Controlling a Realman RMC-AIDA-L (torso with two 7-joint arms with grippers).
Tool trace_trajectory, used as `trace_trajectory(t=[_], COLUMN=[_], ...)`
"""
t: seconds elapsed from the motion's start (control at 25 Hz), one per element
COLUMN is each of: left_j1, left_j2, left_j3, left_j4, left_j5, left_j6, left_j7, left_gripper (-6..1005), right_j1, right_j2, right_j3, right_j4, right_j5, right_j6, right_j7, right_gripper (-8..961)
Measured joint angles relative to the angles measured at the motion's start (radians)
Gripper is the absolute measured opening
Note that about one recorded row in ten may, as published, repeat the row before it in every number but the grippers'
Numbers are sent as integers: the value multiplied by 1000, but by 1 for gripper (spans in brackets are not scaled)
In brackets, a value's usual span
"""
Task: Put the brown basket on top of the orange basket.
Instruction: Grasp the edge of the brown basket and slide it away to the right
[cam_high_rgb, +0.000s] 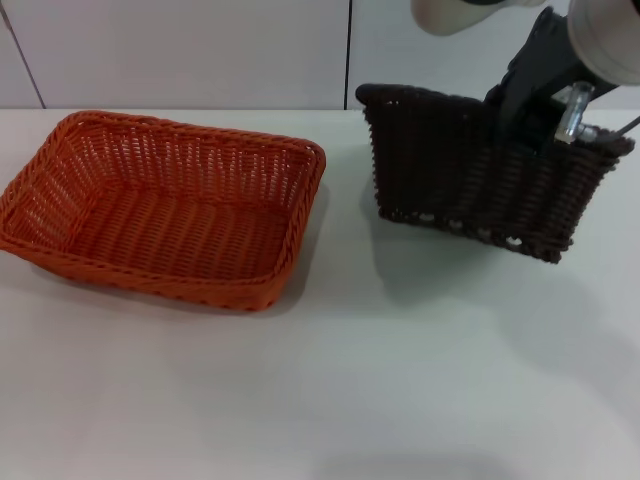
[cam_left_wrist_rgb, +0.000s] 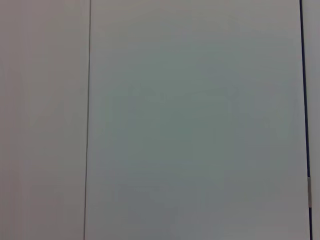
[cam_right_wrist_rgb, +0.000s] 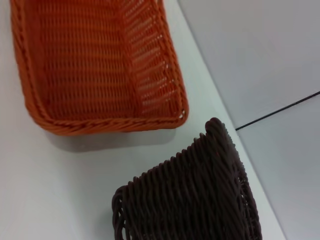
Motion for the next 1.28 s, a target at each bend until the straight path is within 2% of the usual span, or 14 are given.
trace_trajectory(t=[0.44, 0.8, 0.84, 0.92, 1.08, 1.24, 1.28], left_j1=[-2, 3, 5, 5, 5, -4, -4], left_j2=[0, 0, 0, 0, 0, 0, 0], left_j3=[0, 0, 0, 0, 1, 1, 1], left_j4=[1, 1, 1, 1, 1, 2, 2], left_j5=[-1, 4, 5, 6, 6, 6, 6], left_j6=[0, 0, 0, 0, -1, -21, -21], left_j7=[0, -3, -3, -3, -3, 3, 3], left_gripper=[740, 740, 740, 740, 740, 740, 740], right_j1=[15, 11, 2, -15, -63, -136, -136], right_j2=[-2, 1, 2, 5, 8, 5, 5], right_j3=[-17, -36, -36, -38, -43, -36, -36], right_j4=[-43, -15, -16, -21, -26, -8, -8], right_j5=[-27, -27, -27, -21, 25, 199, 199], right_j6=[43, 64, 67, 80, 130, 196, 196], right_j7=[-29, -37, -33, -16, 18, 31, 31], right_gripper=[133, 124, 123, -1, -2, 0, 1])
